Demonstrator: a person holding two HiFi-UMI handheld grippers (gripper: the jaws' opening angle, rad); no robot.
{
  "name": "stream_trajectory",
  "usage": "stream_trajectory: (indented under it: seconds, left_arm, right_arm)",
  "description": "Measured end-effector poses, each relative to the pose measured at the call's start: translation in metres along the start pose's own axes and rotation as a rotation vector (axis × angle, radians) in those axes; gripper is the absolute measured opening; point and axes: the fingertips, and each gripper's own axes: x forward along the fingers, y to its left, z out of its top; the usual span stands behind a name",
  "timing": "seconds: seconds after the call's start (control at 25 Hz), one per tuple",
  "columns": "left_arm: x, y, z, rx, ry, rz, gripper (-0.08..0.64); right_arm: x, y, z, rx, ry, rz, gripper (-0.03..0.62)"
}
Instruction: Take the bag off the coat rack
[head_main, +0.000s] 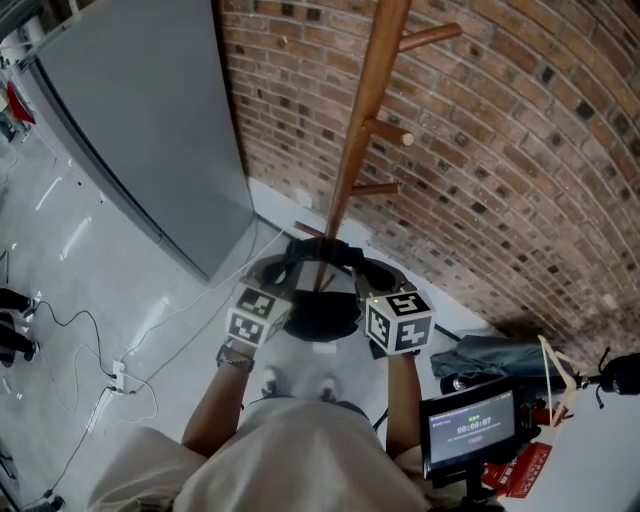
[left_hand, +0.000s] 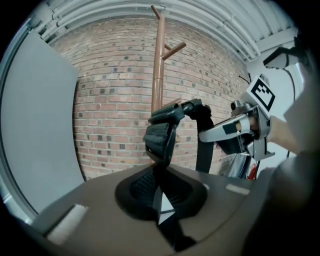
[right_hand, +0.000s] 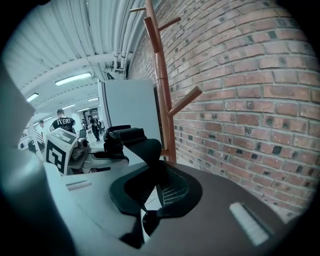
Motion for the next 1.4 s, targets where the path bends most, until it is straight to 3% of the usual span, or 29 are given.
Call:
stream_trajectory:
  seconds: [0.44,0.68,0.88,1.4]
  left_arm:
    - [-0.034,-0.013,0.058,0.060,-0.062,-0.010,0.003]
    - [-0.056,-0.019,0.095,0.093,-0.174,0.003,0.003]
    - [-0.072,-0.023,0.116,0.142,-0.216,0.012,0.003]
    - [-0.106,-0.026,0.152,0.164,-0.346,0.013,0.003]
  right_arm:
    - [-0.041,0.012,0.047,-0.025,-0.127,0.008,0.006]
    - [-0.067,0.023,0.075,-0.037,-0.224,0.025,0.006]
    - [-0.081,0.027,0.090,-0.039,-0.286,0.013,0.006]
    - [-0.111,0.042,0.115,-0.075,-0.387,0.038,0.006]
